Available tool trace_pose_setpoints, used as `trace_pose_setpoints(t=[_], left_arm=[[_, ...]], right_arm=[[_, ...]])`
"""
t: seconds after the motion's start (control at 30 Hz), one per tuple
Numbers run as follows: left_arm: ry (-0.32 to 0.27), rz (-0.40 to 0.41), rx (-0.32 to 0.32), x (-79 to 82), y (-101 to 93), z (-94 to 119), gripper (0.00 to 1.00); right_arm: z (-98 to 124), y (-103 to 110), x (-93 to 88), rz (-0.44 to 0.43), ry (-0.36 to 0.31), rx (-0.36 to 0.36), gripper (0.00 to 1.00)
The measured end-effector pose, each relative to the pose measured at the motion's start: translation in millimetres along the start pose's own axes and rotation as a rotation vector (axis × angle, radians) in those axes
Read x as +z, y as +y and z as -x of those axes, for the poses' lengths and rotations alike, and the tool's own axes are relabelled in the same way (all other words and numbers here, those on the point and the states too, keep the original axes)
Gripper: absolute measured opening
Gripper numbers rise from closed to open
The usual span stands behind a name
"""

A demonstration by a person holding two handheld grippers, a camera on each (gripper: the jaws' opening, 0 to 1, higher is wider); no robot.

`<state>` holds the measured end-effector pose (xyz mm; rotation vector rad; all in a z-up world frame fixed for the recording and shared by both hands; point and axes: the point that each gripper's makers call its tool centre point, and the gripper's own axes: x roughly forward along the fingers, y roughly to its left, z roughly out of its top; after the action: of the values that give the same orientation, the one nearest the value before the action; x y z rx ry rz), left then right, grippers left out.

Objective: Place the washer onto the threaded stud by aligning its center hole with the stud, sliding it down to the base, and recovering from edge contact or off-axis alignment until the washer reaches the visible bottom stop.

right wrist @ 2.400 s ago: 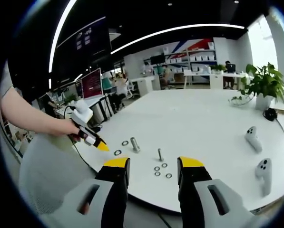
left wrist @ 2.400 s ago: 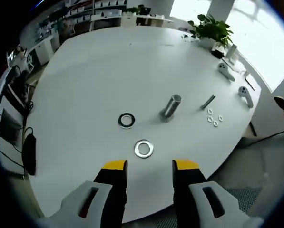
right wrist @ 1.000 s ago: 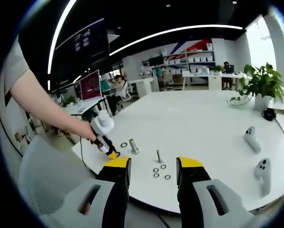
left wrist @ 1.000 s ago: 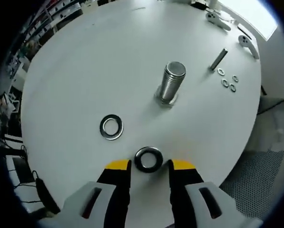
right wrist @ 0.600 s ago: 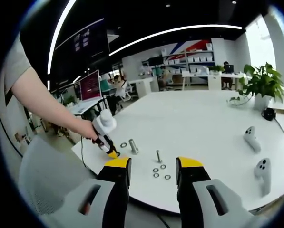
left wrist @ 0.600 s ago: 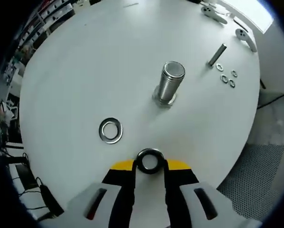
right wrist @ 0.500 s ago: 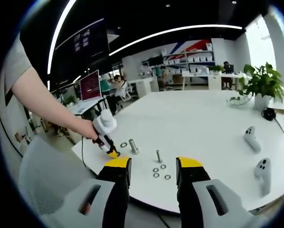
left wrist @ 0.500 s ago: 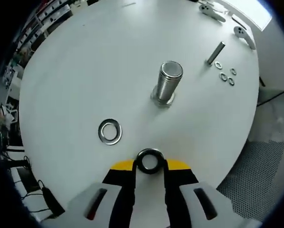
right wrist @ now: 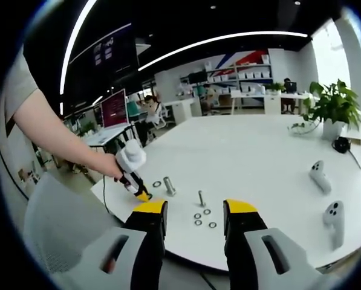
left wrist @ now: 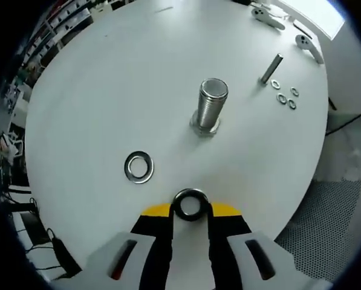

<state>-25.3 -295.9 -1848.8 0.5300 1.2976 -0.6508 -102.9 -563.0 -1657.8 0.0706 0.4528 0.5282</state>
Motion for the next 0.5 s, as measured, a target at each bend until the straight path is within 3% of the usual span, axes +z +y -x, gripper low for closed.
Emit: trace_pose_setpoints(t=[0.13, 0.37, 0.5], left_arm=[[0.023, -0.038, -0.005, -1.8, -1.1, -2.0, 0.2], [0.027, -0.007, 0.003, -1.4, -1.4, -1.0, 0.22], [-0.02, 0.049, -0.01, 2.3, -2.0, -1.9, 0.27]], right_arm=[[0.2, 0.2, 0.7, -0.002, -0.005, -0.001, 0.39], [0.2, 0.4, 0.9, -0.002, -0.006, 0.001, 0.39], [0.4, 0.1, 1.2, -0.003, -0.008, 0.0, 0.39]])
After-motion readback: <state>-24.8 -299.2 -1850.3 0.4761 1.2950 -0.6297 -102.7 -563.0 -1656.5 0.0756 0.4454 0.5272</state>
